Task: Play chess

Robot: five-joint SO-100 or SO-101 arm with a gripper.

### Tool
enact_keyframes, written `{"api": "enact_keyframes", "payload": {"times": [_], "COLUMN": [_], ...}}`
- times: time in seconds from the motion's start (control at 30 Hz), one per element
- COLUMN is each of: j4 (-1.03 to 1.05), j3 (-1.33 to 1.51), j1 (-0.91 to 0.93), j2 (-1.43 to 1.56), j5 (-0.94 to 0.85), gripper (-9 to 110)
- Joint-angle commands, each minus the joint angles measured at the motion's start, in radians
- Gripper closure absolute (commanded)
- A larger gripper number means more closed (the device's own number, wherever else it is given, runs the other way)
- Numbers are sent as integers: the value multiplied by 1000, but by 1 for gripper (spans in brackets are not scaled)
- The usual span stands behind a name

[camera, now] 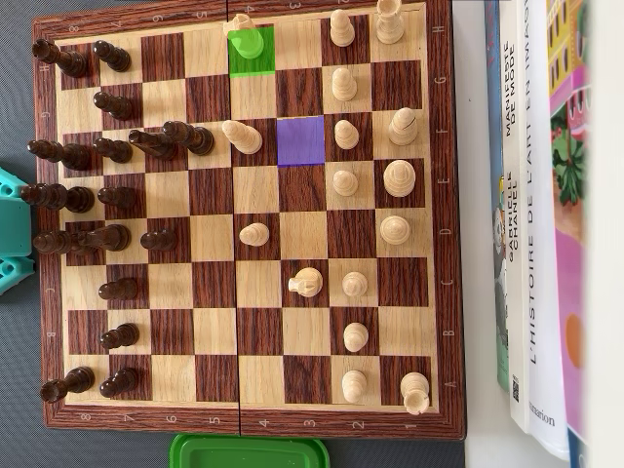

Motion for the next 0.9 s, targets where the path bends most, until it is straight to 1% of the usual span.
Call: {"api": "enact_keyframes", "payload": {"times": [0.0, 0.7, 0.87], "j4": [-49, -336, -359], "j3": [-2, 26, 28], "j1": [3, -2, 0], "j2": [-6, -5, -5], "j5": [-8, -9, -9], "gripper": [88, 88, 88]}}
